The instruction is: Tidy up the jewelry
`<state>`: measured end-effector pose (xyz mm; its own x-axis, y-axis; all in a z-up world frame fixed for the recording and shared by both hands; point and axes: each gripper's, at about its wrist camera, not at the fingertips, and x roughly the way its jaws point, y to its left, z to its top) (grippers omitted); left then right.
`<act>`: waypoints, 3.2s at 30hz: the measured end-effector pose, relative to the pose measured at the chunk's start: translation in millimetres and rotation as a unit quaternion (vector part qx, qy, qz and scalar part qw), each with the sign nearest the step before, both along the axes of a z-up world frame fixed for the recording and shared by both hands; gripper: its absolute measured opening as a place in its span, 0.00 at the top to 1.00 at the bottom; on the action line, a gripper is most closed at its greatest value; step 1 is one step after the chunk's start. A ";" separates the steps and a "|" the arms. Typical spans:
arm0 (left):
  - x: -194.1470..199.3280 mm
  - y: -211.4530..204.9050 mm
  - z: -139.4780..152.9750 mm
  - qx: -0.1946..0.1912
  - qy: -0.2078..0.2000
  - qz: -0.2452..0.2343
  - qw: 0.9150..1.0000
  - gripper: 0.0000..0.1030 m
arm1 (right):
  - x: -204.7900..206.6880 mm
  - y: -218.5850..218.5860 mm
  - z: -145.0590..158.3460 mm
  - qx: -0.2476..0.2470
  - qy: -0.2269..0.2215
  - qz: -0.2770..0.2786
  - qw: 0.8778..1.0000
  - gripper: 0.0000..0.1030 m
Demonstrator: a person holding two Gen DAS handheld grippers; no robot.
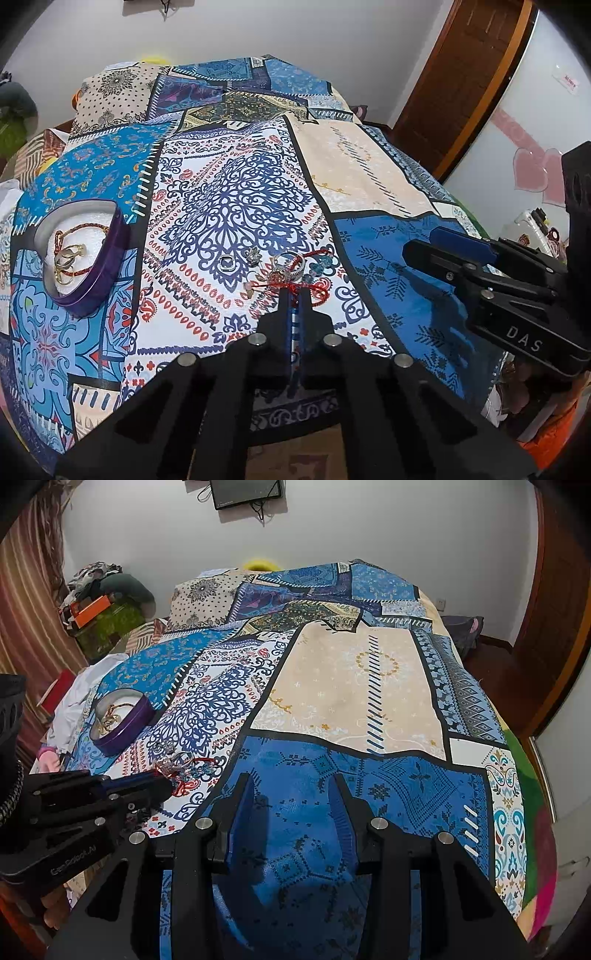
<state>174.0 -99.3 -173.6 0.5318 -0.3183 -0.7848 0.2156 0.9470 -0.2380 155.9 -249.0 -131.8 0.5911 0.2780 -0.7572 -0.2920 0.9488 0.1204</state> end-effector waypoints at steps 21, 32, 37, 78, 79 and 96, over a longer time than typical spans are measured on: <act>-31.8 52.7 89.2 -0.015 -0.134 0.046 0.990 1.00 | -4.5 34.7 9.6 -0.018 -0.012 0.035 0.999 0.63; -42.2 81.6 100.7 -0.018 -0.166 0.070 0.984 1.00 | 0.5 68.1 2.2 -0.018 0.002 0.078 0.997 0.63; -40.9 89.3 89.5 -0.021 -0.152 0.076 0.985 1.00 | 9.4 85.9 -7.6 -0.034 0.012 0.092 0.995 0.63; -71.0 142.3 136.8 -0.004 -0.227 0.138 0.964 1.00 | -11.6 110.6 51.5 -0.001 -0.086 0.104 0.991 0.73; -69.6 143.8 136.5 -0.005 -0.227 0.138 0.964 1.00 | -12.6 112.1 52.1 -0.001 -0.087 0.105 0.991 0.73; -24.3 166.7 139.0 -0.002 -0.243 0.151 0.958 1.00 | 5.8 153.0 55.0 0.013 -0.094 0.137 0.986 0.73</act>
<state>149.8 67.4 -34.6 0.9027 -0.0954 -0.4195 0.0188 0.9829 -0.1831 161.7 -96.0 -76.8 0.6201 0.4639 -0.6327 -0.5562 0.8287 0.0625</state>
